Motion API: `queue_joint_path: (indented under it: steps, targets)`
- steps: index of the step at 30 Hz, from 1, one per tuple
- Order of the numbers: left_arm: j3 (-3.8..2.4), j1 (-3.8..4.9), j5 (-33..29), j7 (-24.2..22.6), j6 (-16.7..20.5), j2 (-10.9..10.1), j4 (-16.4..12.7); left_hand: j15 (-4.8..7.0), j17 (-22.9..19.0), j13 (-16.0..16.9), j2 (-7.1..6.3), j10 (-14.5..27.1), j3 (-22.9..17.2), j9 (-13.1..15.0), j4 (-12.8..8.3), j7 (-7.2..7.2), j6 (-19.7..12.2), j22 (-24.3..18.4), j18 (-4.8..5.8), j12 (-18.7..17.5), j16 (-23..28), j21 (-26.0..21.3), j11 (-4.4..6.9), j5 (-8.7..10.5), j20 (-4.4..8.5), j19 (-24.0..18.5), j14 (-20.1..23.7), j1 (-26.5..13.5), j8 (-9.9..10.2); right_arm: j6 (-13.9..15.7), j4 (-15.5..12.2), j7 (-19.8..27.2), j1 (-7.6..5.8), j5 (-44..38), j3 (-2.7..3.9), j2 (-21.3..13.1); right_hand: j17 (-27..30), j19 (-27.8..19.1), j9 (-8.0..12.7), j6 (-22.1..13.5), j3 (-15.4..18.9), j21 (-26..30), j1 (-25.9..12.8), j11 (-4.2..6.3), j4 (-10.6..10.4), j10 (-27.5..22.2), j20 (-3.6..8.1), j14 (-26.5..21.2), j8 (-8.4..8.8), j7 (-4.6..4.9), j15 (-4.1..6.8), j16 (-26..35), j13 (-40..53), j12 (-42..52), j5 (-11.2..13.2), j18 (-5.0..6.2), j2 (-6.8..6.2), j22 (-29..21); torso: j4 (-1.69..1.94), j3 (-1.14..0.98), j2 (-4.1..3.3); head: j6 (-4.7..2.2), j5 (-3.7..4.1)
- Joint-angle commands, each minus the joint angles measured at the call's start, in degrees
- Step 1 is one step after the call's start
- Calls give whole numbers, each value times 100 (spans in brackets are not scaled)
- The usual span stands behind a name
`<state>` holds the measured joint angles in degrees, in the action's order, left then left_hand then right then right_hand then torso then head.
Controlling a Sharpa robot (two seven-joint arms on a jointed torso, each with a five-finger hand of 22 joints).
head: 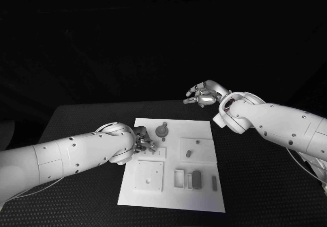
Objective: Assemble the parts on the task board
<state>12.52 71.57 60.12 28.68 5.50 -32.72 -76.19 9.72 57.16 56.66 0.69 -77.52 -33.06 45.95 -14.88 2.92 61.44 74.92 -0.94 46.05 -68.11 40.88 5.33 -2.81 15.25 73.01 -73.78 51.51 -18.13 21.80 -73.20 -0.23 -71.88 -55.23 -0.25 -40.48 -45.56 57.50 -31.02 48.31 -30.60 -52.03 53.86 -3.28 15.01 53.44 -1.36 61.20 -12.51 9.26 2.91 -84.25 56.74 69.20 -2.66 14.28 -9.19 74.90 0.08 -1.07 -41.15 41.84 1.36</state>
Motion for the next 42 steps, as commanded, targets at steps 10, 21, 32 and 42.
queue_joint_path:
  steps: [10,21,32,42]
  targets:
    - [-1,-5,29,-33,-222,8,-26,166,-72,-40,68,-40,-31,-1,-60,-207,530,106,-224,-45,-65,21,18,-25,47,54,175,138,-9,-101,-2,51,-1,7,3,2,10,-6,0,-16,32,24,-30,2,-13,-30,-51,-57,7,40,-2,-29,-9,27,-17,72,55,48,1,-1,-2,18,-4]
    - [-1,-14,89,-24,-170,-7,-39,173,-178,-79,-132,-54,11,10,18,-215,570,101,-224,-48,-137,17,25,-17,52,64,202,64,28,-108,0,48,-1,7,3,-3,11,-7,0,-18,35,26,-36,2,-15,-32,-52,-59,8,41,-3,-29,-11,28,-17,72,54,48,-1,-4,-2,24,-10]
    - [-1,-28,136,-20,-134,-11,-43,177,-297,-107,-431,-57,97,32,198,-216,576,92,-232,-41,-213,-1,28,-8,59,75,229,-69,75,-110,1,47,-1,12,3,-6,13,-10,1,-22,40,28,-49,1,-20,-36,-53,-63,9,42,-4,-29,-15,28,-17,72,51,48,-5,-2,-2,25,-10]
    - [-1,-33,201,-13,-100,-55,-53,187,-396,-121,-599,-64,144,54,382,-226,599,94,-240,-22,-285,-8,37,-15,63,93,239,-201,105,-119,3,46,-1,22,3,-11,15,-13,1,-25,44,32,-63,0,-28,-40,-54,-68,10,43,-5,-29,-18,28,-17,72,50,47,-2,-2,-4,38,-16]
